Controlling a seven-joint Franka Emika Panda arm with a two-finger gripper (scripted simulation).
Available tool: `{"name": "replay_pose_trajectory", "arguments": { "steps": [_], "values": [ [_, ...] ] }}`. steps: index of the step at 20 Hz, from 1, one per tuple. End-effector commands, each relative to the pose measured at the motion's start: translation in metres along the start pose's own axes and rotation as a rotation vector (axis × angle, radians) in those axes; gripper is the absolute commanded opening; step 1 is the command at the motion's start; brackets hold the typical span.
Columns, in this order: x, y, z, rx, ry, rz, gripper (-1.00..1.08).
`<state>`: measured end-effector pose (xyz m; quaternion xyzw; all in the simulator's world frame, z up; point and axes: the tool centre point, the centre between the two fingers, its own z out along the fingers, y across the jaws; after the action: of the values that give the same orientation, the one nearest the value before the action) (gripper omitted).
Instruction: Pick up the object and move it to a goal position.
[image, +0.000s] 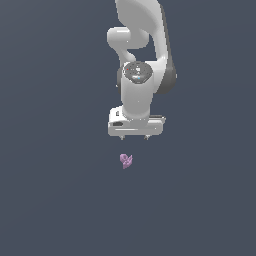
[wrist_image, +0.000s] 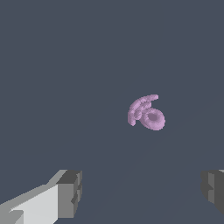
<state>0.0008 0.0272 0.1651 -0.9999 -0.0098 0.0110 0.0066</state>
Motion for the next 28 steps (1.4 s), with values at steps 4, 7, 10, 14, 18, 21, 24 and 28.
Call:
{"name": "replay_pose_trajectory", "arguments": {
  "steps": [4, 7, 10, 14, 18, 21, 24, 28],
  "values": [
    [0.005, 0.005, 0.007, -0.001, 0.002, -0.006, 1.0],
    [0.012, 0.009, 0.017, -0.003, 0.005, -0.016, 1.0],
    [0.02, 0.016, 0.03, -0.005, 0.009, -0.031, 1.0],
    [0.032, 0.026, 0.051, -0.009, 0.015, -0.052, 1.0],
    [0.039, 0.033, 0.066, -0.012, 0.019, -0.067, 1.0],
    [0.042, 0.036, 0.072, -0.014, 0.021, -0.073, 1.0],
    [0.043, 0.037, 0.074, -0.014, 0.021, -0.075, 1.0],
    [0.042, 0.037, 0.077, -0.014, 0.02, -0.073, 1.0]
  ]
}}
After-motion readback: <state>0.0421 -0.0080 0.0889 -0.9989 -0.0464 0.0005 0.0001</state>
